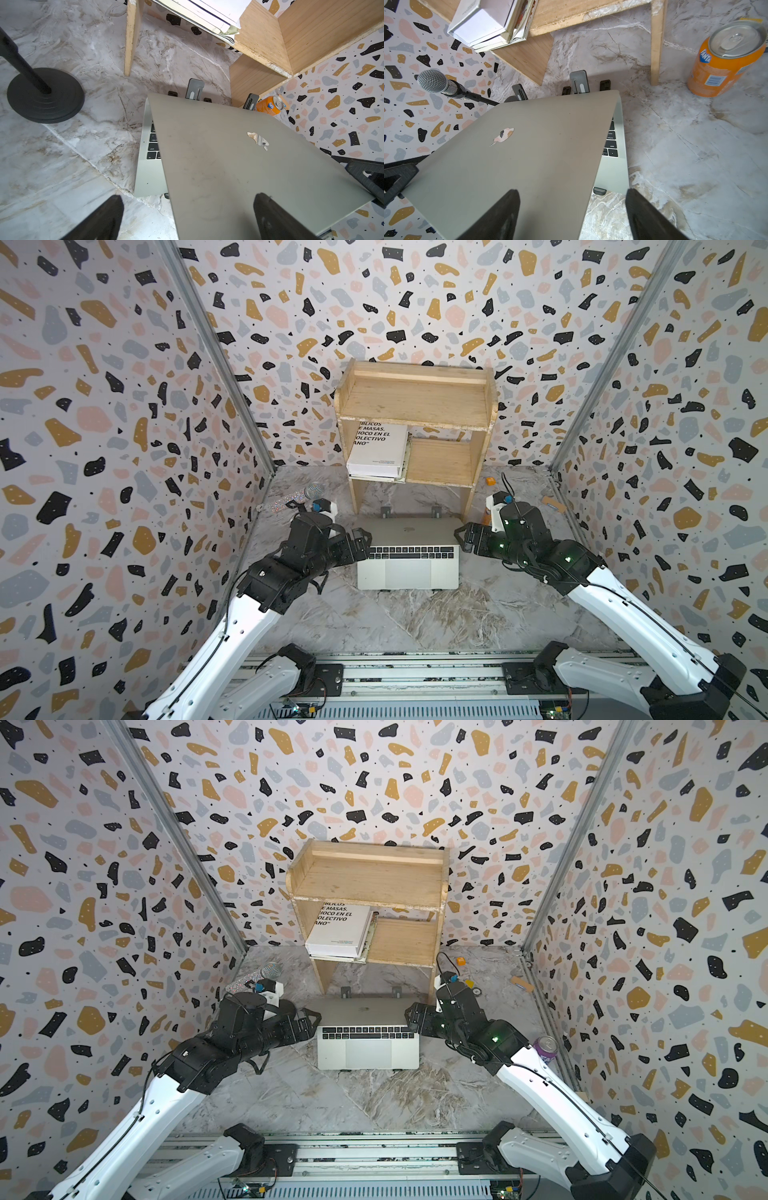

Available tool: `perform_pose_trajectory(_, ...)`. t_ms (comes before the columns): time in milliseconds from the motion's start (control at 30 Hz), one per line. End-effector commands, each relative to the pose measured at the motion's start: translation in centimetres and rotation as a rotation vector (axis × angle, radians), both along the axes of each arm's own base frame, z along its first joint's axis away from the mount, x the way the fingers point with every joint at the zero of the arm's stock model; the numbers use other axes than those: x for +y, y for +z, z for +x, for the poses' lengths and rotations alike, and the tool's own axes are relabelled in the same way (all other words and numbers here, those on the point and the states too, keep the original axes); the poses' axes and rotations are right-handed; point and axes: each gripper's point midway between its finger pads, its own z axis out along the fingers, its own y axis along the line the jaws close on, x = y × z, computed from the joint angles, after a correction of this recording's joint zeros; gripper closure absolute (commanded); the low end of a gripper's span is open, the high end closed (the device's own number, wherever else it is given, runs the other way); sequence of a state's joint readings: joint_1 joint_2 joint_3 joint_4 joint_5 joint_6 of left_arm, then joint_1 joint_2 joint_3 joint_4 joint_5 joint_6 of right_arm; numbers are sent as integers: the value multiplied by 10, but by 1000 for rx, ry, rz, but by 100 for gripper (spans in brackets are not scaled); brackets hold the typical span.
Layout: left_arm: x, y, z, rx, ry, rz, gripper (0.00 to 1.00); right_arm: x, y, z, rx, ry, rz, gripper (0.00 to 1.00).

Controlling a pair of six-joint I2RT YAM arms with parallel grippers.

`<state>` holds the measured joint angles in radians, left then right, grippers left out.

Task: Close the laptop lid and set it aside
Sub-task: Close the lid of the laptop.

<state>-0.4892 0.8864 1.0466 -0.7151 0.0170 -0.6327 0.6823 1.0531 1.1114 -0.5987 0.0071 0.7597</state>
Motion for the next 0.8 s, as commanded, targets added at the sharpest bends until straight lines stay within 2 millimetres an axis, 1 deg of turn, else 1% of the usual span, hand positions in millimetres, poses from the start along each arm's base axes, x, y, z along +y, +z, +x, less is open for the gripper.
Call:
perform_pose_trajectory(0, 4, -8, -5, 25, 7, 19, 1, -5, -1, -8, -3, 0, -7, 15)
perform_pose_trajectory(233, 5, -10, -8, 32, 10, 25, 1, -5, -6, -9, -2, 1, -1, 15)
perform_pose_trajectory(400, 6, -14, -11, 38, 4, 24, 1, -10, -5, -12, -9, -10, 2, 15)
perform_pose_trajectory(767, 9, -18, -20, 38, -2, 20, 1, -15, -15, -18, 13, -11, -13, 15)
